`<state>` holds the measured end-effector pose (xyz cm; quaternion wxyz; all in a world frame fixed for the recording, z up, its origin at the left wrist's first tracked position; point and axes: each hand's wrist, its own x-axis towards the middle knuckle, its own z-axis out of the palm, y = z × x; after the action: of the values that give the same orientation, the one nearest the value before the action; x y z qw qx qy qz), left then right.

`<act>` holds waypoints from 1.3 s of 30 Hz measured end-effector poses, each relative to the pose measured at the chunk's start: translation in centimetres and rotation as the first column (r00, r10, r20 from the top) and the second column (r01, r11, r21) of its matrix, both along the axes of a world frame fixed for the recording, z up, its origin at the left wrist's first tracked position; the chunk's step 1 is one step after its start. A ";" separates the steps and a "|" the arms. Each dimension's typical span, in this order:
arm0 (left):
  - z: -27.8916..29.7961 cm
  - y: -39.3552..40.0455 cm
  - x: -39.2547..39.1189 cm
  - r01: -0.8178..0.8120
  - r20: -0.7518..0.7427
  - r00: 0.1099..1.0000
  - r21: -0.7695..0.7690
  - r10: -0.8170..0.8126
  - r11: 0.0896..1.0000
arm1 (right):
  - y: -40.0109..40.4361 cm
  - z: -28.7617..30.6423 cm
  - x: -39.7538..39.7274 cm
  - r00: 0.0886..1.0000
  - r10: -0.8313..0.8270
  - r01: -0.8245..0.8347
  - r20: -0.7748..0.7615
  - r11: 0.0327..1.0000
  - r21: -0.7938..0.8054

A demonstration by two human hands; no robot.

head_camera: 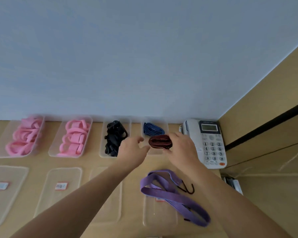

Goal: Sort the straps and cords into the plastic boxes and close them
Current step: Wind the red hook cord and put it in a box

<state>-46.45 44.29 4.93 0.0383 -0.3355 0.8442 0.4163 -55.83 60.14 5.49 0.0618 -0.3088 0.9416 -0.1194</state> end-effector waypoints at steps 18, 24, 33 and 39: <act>-4.0 -0.9 -0.7 0.154 0.007 0.988 -0.102 -0.155 0.983 | -3.9 -3.6 -0.9 0.993 0.111 -0.090 -0.051 0.949 0.302; -3.9 -0.9 -0.7 0.150 -0.021 0.988 -0.089 -0.152 0.985 | -4.6 -2.6 -1.7 0.989 0.141 -0.147 0.042 0.929 0.338; -3.9 -0.8 -0.6 0.142 -0.039 0.989 -0.090 -0.146 0.986 | -5.0 -2.7 -1.0 0.996 0.044 -0.062 0.082 0.969 0.240; -4.2 -0.9 -0.8 0.142 -0.013 0.990 -0.073 -0.143 0.987 | -5.0 -3.6 -0.1 0.977 -0.178 0.175 0.121 0.984 0.034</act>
<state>-47.21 43.37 0.78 0.0481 -0.2717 0.8807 0.3851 -55.92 55.10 1.86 0.1126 -0.2151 0.9610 -0.1323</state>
